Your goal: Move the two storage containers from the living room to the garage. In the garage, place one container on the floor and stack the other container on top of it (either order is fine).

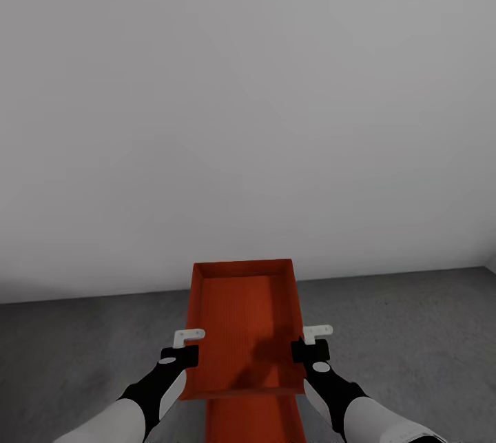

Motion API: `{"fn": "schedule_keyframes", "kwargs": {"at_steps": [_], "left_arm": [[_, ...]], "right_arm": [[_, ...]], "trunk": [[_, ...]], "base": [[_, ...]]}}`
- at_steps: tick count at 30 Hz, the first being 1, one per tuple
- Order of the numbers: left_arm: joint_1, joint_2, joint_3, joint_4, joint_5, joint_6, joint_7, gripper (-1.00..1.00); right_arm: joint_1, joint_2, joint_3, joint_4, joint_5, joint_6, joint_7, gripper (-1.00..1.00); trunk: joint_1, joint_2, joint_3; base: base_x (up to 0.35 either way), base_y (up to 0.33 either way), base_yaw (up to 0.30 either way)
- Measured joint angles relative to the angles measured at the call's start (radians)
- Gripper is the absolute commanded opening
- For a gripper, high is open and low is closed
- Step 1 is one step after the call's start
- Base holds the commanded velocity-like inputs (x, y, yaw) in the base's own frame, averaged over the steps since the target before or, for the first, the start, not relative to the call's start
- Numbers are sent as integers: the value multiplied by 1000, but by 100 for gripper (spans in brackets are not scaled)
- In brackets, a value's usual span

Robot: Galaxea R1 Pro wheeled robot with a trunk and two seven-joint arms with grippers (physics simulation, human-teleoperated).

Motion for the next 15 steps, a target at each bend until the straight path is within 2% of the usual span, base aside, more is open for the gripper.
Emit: {"fn": "schedule_keyframes", "kwargs": {"at_steps": [15], "left_arm": [[0, 0, 0, 0, 0, 0, 0, -100]], "right_arm": [[0, 0, 0, 0, 0, 0, 0, -100]], "trunk": [[0, 0, -24]], "base": [[0, 0, 0]]}}
